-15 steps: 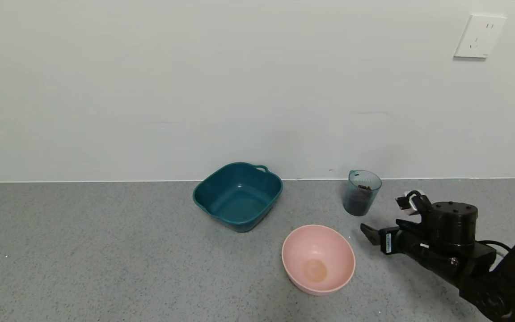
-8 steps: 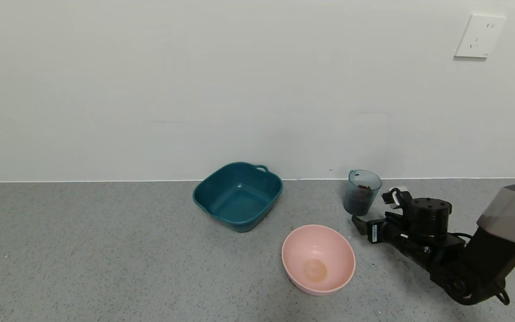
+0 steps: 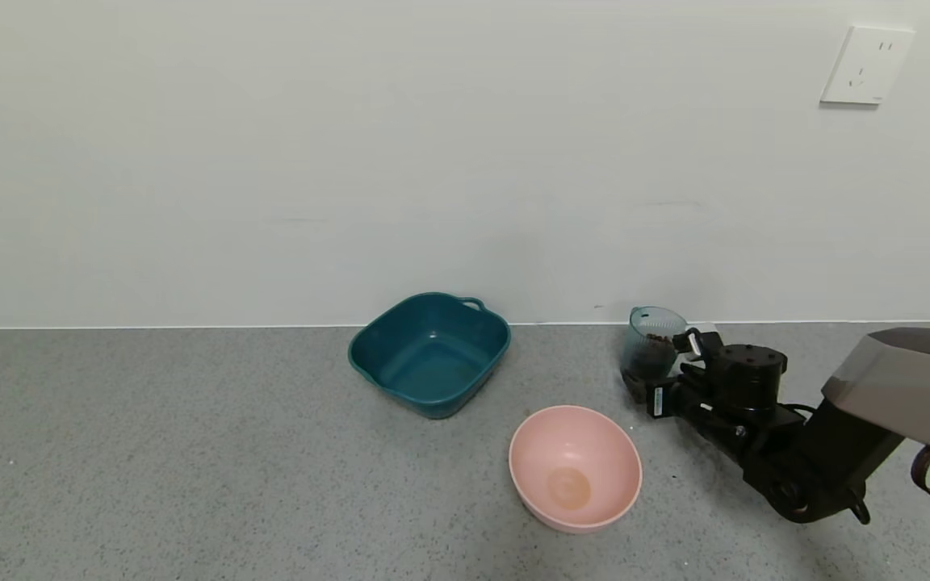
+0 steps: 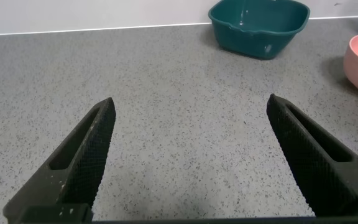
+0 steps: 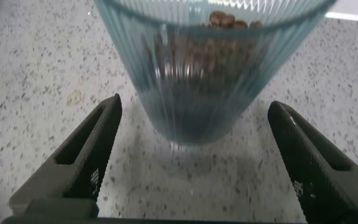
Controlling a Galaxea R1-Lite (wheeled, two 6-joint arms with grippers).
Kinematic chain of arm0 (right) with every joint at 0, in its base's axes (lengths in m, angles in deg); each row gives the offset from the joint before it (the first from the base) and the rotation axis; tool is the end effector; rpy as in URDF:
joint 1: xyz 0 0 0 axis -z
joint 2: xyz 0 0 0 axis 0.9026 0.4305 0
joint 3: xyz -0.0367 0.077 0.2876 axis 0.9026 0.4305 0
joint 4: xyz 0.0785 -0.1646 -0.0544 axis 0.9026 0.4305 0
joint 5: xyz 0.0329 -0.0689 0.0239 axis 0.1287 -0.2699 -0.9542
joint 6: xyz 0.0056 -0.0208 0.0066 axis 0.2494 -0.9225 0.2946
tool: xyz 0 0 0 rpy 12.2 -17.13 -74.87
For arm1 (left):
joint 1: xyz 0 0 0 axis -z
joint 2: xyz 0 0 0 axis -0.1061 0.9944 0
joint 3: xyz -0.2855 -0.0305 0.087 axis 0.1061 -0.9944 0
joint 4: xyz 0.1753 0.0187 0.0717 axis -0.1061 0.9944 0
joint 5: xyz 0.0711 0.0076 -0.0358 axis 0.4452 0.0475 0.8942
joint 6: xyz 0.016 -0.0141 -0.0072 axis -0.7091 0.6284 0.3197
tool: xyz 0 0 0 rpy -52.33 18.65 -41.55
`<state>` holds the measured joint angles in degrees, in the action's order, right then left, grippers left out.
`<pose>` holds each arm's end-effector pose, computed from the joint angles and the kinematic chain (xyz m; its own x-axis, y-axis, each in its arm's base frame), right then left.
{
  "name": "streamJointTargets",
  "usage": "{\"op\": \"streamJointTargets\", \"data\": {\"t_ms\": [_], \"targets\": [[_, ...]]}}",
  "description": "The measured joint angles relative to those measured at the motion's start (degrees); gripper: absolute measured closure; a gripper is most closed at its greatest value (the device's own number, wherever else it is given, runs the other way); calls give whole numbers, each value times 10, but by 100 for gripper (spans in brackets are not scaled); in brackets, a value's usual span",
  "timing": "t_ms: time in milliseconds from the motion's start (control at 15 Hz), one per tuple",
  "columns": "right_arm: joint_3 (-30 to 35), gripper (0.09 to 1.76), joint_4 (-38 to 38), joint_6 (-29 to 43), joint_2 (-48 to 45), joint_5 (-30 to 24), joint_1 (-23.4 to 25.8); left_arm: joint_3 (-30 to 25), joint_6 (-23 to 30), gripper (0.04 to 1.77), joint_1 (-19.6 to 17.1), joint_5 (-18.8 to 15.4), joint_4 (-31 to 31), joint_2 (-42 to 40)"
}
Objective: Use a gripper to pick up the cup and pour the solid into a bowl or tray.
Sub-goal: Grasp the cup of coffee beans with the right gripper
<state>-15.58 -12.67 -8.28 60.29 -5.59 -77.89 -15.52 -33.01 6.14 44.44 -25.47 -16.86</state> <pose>0.3875 0.0905 0.0237 0.9560 0.1502 -0.2521 -0.1565 0.9877 -0.0049 -0.0230 0.0001 0.0762 1.0000 -0.0008 0.0036 0.0008 1.0000 0.0000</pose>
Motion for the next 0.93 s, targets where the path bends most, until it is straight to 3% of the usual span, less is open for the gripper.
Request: {"op": "streamJointTargets", "data": {"t_ms": [933], "targets": [[-91, 14, -27, 6, 50, 39, -7, 0, 0, 6, 0, 0, 0, 0]]}}
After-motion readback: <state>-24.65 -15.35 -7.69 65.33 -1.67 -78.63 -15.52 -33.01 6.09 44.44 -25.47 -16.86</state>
